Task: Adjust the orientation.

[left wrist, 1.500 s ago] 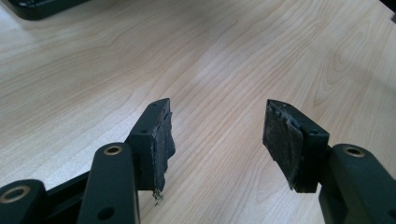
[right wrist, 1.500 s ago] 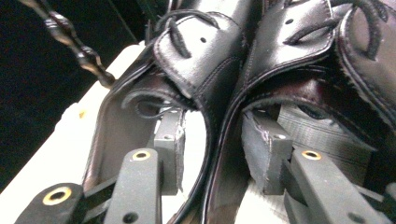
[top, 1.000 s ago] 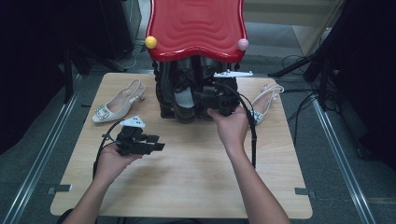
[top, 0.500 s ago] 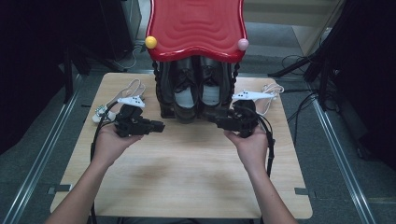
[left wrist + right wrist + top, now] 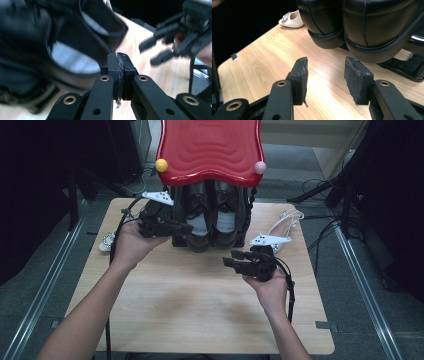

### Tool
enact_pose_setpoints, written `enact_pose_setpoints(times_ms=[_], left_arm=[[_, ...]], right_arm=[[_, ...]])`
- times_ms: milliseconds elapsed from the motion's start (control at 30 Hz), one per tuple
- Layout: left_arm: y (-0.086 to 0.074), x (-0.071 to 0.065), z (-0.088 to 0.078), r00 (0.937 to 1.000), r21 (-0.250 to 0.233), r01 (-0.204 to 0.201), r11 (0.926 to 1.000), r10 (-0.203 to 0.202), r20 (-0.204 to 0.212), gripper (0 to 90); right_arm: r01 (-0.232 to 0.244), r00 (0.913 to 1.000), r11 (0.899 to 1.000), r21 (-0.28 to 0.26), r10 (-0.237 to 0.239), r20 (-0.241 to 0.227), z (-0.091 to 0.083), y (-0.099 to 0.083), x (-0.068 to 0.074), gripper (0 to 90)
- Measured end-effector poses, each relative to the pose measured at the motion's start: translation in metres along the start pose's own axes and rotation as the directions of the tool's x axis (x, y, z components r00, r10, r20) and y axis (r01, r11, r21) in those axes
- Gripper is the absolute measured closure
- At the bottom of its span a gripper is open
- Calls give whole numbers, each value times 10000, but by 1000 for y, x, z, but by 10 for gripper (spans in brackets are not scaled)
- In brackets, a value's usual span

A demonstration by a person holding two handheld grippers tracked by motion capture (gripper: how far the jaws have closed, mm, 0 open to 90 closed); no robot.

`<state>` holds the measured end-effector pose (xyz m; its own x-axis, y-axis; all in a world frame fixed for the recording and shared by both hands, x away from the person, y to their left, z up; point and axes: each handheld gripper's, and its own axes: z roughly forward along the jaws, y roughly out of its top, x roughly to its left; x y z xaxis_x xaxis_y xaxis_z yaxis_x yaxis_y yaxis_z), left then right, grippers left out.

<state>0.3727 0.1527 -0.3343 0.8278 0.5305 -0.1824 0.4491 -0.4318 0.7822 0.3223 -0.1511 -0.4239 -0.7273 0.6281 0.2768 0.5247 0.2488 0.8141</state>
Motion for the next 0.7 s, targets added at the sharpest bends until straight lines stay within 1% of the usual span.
enact_pose_setpoints(times_ms=[33, 67, 133, 233, 267, 300, 367, 467, 533, 567, 600, 700], left_arm=[[5, 1, 0, 10000, -12, -6, 10000, 6, 10, 896], [11, 2, -1, 10000, -54, -7, 10000, 7, -14, 895], [23, 3, -1, 9997, -12, -184, 9998, 184, -162, 895], [41, 8, -4, 9997, -210, -261, 9994, 260, -37, 896], [46, 9, -5, 9995, -267, -298, 9992, 295, -101, 896], [50, 10, -6, 9997, -287, -225, 9993, 222, -97, 896], [63, 13, -8, 9998, -292, -170, 9994, 167, -112, 896], [78, 14, -11, 9996, -396, -227, 9990, 221, -154, 896], [91, 15, -13, 9993, -412, -263, 9988, 253, -264, 896], [96, 16, -13, 9993, -398, -285, 9988, 276, -233, 896], [103, 17, -13, 9994, -405, -282, 9988, 273, -234, 896], [117, 19, -10, 9989, -347, -338, 9988, 326, -343, 897]], right_arm=[[75, 9999, 10000, 32, -76, 85, 2, -2, -1, 552], [83, 9999, 10000, 56, -83, 56, 3, -3, -1, 553], [57, 10000, 9999, 155, -57, 22, 6, -4, -2, 559], [132, 9999, 9997, 213, -133, 82, 9, -5, -4, 578], [120, 9999, 9996, 238, -121, 35, 9, -5, -4, 585], [177, 9998, 9996, 216, -178, 44, 10, -5, -4, 587], [131, 9999, 9997, 226, -133, 77, 11, -5, -5, 593], [15, 10000, 9997, 238, -14, -28, 13, -5, -6, 598], [9, 10000, 9998, 222, -8, -16, 14, -5, -7, 622], [-9, 10000, 9998, 191, 10, -45, 14, -5, -8, 638], [-19, 10000, 9998, 177, 20, -49, 15, -5, -8, 660], [-79, 10000, 9998, 180, 80, -59, 17, -4, -10, 709]])
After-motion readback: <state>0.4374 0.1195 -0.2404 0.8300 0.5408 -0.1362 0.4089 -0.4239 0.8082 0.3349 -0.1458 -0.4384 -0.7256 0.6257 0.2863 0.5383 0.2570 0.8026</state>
